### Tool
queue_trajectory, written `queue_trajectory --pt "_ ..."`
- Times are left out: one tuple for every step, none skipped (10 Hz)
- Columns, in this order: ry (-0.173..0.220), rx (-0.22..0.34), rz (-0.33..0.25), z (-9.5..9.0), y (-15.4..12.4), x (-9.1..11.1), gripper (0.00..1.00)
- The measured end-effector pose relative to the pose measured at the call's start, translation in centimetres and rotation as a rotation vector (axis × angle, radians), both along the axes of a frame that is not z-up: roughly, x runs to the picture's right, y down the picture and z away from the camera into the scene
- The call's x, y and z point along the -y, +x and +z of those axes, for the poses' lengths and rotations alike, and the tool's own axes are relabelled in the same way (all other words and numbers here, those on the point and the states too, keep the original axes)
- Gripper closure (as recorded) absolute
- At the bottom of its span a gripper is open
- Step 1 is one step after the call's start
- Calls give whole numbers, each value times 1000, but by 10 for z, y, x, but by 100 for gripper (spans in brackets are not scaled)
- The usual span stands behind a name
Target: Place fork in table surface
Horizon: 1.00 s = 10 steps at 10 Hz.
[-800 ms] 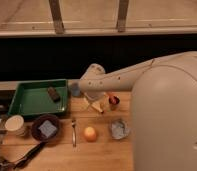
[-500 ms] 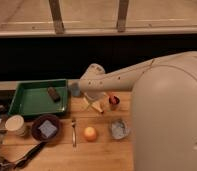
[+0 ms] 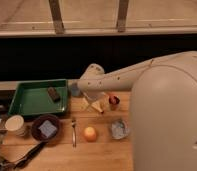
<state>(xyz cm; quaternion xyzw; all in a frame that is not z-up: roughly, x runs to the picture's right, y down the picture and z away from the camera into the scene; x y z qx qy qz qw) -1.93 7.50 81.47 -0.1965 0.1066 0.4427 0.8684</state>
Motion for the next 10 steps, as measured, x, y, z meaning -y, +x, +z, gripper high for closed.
queue_trajectory --pt "0 0 0 0 0 0 20" --pt "0 0 0 0 0 0 20" --pt "0 0 0 0 0 0 20" --pt "0 -1 0 0 0 0 20" --pt "0 -1 1 0 1 0 20" --pt "0 -1 1 0 1 0 20" --pt "0 -1 1 0 1 0 20" --pt "0 -1 1 0 1 0 20" --pt "-1 -2 -1 0 1 -1 20" --pt "3 -1 -13 0 1 -1 20"
